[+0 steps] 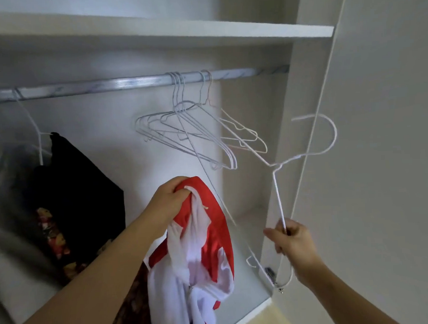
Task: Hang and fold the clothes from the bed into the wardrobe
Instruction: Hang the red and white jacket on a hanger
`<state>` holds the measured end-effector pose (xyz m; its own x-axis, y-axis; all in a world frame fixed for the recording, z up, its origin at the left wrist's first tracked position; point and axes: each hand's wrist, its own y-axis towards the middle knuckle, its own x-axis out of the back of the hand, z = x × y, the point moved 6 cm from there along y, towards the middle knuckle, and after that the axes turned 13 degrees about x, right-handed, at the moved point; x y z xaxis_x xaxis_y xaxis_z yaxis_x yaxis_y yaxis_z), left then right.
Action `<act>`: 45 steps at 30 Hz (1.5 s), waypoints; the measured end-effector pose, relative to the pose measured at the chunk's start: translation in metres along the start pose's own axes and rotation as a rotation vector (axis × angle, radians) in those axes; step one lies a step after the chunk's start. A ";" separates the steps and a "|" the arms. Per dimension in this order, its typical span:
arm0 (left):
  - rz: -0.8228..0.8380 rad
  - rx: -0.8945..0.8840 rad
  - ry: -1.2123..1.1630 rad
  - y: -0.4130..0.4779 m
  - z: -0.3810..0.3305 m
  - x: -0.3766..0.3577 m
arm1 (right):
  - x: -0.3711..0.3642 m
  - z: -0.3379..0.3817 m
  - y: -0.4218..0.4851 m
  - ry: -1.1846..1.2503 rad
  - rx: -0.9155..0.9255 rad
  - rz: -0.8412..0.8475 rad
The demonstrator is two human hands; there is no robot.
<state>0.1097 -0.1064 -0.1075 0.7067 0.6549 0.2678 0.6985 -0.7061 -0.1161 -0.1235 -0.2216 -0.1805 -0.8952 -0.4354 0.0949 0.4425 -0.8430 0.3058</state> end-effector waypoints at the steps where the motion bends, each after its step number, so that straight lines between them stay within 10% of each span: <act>1: -0.002 -0.005 0.018 -0.007 -0.003 -0.011 | 0.012 0.003 -0.007 0.062 0.005 0.012; 16: -0.166 0.190 0.342 -0.069 0.011 -0.102 | 0.156 0.009 -0.070 0.294 -0.092 -0.249; 26: 0.077 0.604 -0.434 -0.078 0.008 -0.127 | 0.183 0.020 -0.079 0.218 -0.075 -0.126; 30: 0.026 0.458 -0.236 -0.074 -0.016 -0.127 | 0.187 0.021 -0.077 0.135 -0.091 -0.108; 34: -0.262 -0.070 0.333 -0.080 -0.047 -0.118 | 0.183 0.026 -0.073 0.025 -0.082 -0.115; 45: 0.147 -0.395 0.301 -0.130 -0.058 -0.162 | 0.111 0.042 -0.071 0.026 -0.090 -0.005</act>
<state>-0.1017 -0.1364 -0.0805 0.6896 0.4761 0.5457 0.4576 -0.8705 0.1812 -0.2559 -0.1971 -0.1523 -0.8963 -0.4382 0.0681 0.4419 -0.8698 0.2196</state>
